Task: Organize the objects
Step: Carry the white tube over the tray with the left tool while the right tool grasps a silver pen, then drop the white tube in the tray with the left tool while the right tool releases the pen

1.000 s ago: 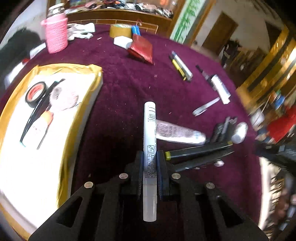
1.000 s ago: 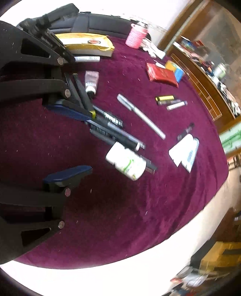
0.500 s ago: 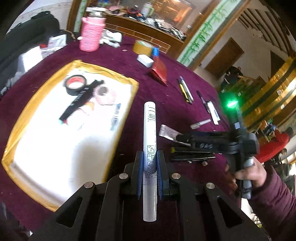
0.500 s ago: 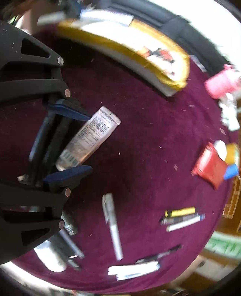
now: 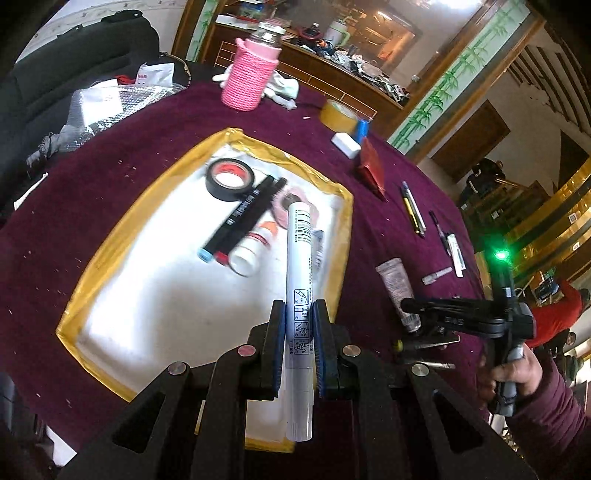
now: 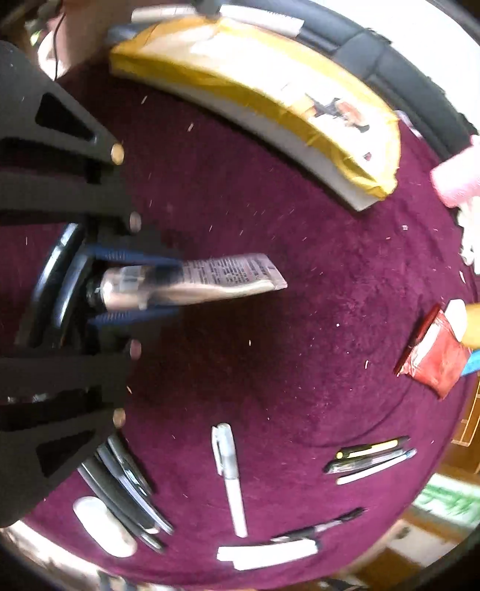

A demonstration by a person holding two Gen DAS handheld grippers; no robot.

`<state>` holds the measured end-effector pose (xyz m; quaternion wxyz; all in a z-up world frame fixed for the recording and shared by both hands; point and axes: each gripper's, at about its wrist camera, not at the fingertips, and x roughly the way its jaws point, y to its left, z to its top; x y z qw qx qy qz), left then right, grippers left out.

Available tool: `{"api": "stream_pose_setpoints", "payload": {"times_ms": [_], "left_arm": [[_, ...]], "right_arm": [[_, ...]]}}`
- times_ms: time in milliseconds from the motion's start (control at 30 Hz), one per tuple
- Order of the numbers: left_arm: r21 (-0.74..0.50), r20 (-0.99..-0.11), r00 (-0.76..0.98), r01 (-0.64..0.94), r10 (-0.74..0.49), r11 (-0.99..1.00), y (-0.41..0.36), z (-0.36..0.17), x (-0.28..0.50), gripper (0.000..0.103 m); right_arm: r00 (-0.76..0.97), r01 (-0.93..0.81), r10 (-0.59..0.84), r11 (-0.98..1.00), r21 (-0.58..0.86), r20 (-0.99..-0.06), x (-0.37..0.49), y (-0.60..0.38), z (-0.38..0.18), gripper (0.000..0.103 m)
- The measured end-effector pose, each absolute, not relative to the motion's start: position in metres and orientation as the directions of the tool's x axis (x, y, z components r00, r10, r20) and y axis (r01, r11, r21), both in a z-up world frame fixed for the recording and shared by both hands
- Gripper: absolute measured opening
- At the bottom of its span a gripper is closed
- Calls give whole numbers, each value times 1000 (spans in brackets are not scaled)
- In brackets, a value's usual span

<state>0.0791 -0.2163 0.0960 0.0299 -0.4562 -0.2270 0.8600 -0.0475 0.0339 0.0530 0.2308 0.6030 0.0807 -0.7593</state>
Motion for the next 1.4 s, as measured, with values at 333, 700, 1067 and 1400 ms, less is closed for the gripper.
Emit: {"api": "stream_pose_setpoints", "payload": {"times_ms": [333,700,1067,1400], "left_arm": [[-414,-778,-561,117,284,-903,-241,94,71,11],[-361,-802,-544,113,247,-926,-289,91,46,11],[-236,-894,-394,13,212,-972,-285,51,-12,11],[-290,-896,-354,4,269,-957,-302,46,-23,30]], "right_arm": [[-242,400,-200,-912,91,-949,-45,0,49,15],[-251,164,-325,-943,291,-912,-56,13,63,12],[-230,134,-548,-836,532,-804,-34,-53,107,12],[-174,86,-475,-880,467,-863,-35,-113,77,12]]}}
